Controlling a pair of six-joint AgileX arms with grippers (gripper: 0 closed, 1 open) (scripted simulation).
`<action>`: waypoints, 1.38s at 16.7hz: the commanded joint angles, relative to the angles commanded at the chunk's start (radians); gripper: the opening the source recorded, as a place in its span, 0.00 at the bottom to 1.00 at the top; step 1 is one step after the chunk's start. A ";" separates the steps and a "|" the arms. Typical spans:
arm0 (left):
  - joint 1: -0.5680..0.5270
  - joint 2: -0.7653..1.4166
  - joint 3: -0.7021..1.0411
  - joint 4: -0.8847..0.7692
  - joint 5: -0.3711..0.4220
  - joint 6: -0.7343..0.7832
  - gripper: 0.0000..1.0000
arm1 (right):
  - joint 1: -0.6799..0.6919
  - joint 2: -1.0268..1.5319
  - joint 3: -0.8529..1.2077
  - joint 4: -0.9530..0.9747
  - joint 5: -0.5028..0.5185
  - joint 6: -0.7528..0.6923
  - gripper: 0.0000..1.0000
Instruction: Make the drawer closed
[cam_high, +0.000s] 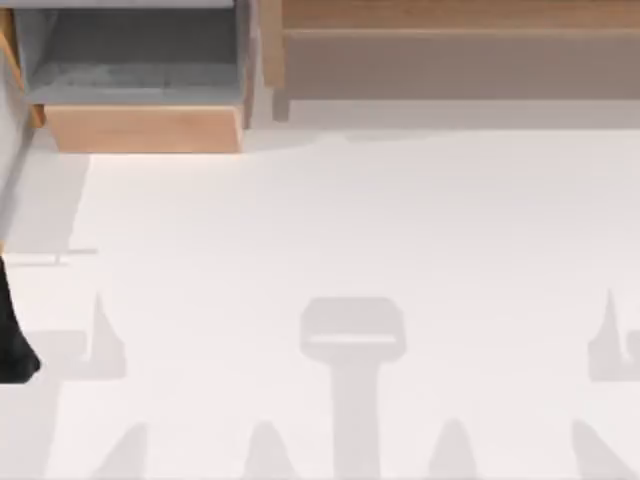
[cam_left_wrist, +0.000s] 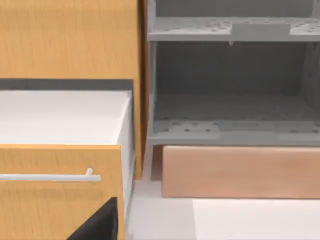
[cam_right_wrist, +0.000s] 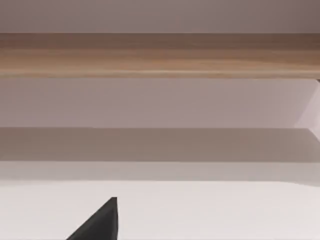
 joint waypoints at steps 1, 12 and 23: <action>0.000 0.000 0.000 0.000 0.000 0.000 1.00 | 0.000 0.000 0.000 0.000 0.000 0.000 1.00; -0.306 0.552 0.264 0.337 -0.281 0.004 1.00 | 0.000 0.000 0.000 0.000 0.000 0.000 1.00; -0.592 1.166 0.515 0.661 -0.582 0.018 1.00 | 0.000 0.000 0.000 0.000 0.000 0.000 1.00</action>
